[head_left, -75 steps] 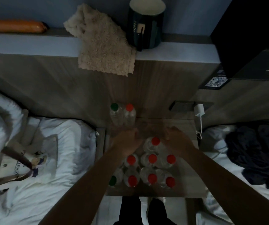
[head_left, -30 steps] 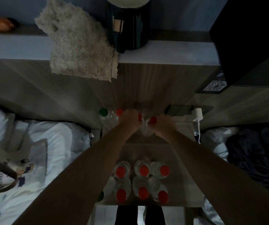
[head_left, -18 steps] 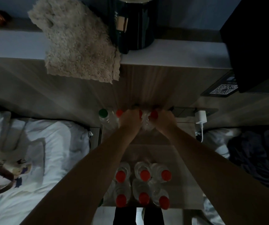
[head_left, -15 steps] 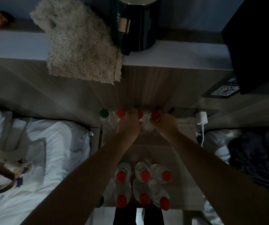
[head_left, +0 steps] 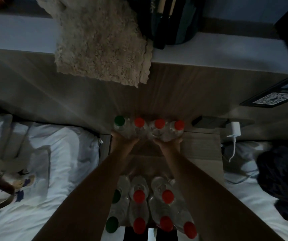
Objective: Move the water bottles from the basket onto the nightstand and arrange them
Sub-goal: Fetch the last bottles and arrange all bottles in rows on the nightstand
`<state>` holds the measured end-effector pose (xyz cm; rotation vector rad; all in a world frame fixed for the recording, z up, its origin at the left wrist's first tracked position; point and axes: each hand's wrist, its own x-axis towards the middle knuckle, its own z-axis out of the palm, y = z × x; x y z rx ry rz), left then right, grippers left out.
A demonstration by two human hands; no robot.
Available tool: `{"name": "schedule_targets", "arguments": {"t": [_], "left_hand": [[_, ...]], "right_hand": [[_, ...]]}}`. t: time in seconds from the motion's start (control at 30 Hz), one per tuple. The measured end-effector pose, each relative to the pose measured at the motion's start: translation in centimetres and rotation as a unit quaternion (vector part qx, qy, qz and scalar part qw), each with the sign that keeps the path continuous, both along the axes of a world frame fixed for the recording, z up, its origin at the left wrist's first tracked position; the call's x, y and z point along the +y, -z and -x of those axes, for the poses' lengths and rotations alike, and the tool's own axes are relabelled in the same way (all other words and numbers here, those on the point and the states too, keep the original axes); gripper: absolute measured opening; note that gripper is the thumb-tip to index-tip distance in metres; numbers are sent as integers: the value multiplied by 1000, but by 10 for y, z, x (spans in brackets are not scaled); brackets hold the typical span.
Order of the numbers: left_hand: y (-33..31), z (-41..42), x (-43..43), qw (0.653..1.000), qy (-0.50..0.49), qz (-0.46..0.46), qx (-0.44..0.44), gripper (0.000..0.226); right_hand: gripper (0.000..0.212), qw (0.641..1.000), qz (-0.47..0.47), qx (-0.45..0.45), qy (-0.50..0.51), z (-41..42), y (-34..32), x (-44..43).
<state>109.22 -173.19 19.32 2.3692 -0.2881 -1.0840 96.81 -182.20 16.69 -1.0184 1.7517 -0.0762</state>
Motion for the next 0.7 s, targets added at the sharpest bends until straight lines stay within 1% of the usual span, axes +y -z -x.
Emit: {"name": "schedule_targets", "arguments": {"t": [0.07,0.13,0.2,0.27,0.37,0.43,0.47,0.5,0.53,0.6,0.63,0.67,0.7], "left_hand": [[9,-1,-1,999,-49,17,0,107],[15,1,-1,997,-77,20,-8,105],[16,5,-1,997,-78,13,-5,100],[16,6,-3,997,-72,8,-8,98],[18,6,-3,998,-67,5,-13,98],[19,2,-2,998,-63,-4,-10,98],[23,-1,-2,999,-47,-19,-17,97],[24,-5,0,999,-21,-30,-12,97],[27,-10,2,998,23,-50,-15,97],[24,-17,8,989,124,-85,-9,96],[36,-22,18,987,134,-87,0,88],[45,-28,26,980,176,-84,-40,74],[29,-25,39,974,189,-84,-93,58]], "right_hand": [[123,999,31,-6,10,-3,5,5],[112,998,57,-2,-7,-3,7,10],[96,998,62,-2,-26,-1,8,10],[88,997,70,-8,-31,1,8,11],[91,997,77,-9,-19,2,7,11],[104,999,37,-28,-2,-2,8,7],[111,1000,5,-29,-2,-7,5,6],[113,999,-18,-24,-22,-8,7,4],[108,997,-46,-18,-53,-8,7,2],[86,988,-71,-26,-134,-3,-5,4],[74,984,-56,-24,-169,1,-15,8],[64,978,-56,-23,-198,4,-32,15],[59,971,-41,-26,-232,11,-41,23]]}}
